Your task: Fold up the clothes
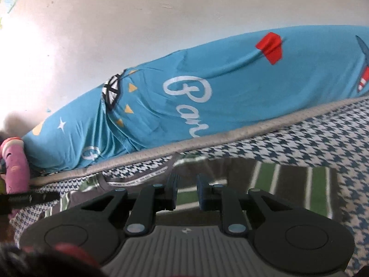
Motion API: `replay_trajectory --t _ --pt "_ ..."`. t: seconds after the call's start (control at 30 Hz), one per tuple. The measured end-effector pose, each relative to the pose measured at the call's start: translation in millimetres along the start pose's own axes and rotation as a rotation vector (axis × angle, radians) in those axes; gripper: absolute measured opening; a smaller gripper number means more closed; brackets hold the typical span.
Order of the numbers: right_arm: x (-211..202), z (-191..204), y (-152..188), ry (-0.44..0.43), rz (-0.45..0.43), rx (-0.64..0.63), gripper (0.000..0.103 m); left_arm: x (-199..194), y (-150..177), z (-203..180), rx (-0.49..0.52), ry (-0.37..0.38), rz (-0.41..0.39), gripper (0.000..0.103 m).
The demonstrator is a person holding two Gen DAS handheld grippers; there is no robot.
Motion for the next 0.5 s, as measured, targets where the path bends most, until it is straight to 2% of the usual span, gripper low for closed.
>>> replay_trajectory --t 0.13,0.23,0.33,0.43,0.5 --pt "11.3 6.5 -4.5 -0.034 -0.002 -0.039 0.019 -23.8 21.8 -6.3 -0.009 -0.007 -0.003 0.046" --pt "23.5 8.5 -5.5 -0.038 0.008 -0.073 0.019 -30.4 31.0 -10.6 0.009 -0.046 -0.005 0.047" --pt "36.7 7.2 -4.4 -0.038 0.030 -0.092 0.019 -28.5 36.3 -12.5 -0.026 -0.033 0.002 0.051" --pt "49.0 8.8 -5.4 -0.024 0.033 -0.129 0.022 -22.4 39.3 -14.9 -0.054 -0.028 0.005 0.053" --pt "55.2 12.7 -8.3 -0.031 0.023 -0.156 0.029 -19.9 41.6 -17.4 -0.061 -0.022 0.011 0.053"
Point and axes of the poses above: each gripper's, at about its wrist camera, not at the fingertips, and x roughly the way its jaws point, z to its left, y to its underside, the point moved 4 cm from there along x, roughly the way its jaws point, and after that the axes turned 13 degrees about x, right-handed, at the moved point
